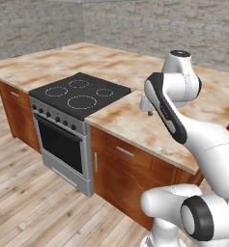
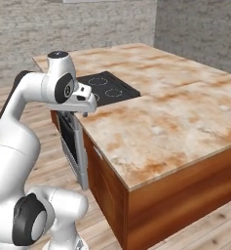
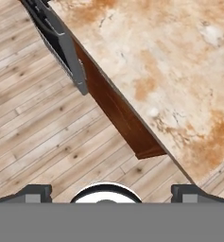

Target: Take a straw from the drawer in front and place it inside the glass cup on the dining counter.

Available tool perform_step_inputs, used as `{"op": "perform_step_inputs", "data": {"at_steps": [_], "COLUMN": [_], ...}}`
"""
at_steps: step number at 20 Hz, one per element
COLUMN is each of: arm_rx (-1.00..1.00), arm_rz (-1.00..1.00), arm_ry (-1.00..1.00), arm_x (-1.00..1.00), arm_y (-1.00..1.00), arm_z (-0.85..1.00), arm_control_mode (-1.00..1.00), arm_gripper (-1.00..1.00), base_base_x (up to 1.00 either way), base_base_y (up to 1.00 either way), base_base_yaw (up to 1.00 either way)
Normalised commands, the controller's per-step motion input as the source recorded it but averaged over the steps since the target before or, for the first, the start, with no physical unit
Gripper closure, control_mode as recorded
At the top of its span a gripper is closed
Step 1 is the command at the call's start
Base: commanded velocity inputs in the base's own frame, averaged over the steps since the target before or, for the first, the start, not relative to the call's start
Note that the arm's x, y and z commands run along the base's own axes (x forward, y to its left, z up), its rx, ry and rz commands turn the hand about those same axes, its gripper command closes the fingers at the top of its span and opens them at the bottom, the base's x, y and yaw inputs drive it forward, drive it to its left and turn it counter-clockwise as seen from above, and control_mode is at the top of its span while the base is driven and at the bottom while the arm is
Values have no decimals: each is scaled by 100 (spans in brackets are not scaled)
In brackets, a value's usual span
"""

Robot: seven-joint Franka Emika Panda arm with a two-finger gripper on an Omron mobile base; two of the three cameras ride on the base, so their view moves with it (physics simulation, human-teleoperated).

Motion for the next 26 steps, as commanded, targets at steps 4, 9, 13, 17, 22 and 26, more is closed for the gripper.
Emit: {"op": "perform_step_inputs", "data": {"at_steps": [4, 9, 13, 17, 22, 26], "arm_rx": [0, 0, 0, 0, 0, 0], "arm_rz": [0, 0, 0, 0, 0, 0], "arm_ry": [0, 0, 0, 0, 0, 0], "arm_x": [0, 0, 0, 0, 0, 0], "arm_y": [0, 0, 0, 0, 0, 0], "arm_z": [0, 0, 0, 0, 0, 0], "arm_control_mode": [100, 100, 100, 100, 100, 100], "arm_gripper": [-100, -100, -100, -100, -100, -100], "base_base_x": [0, 0, -6, -18, -19, -18], "base_base_y": [-37, -44, -53, -45, -39, -36], "base_base_yaw": [7, 7, 6, 0, 0, 0]}}
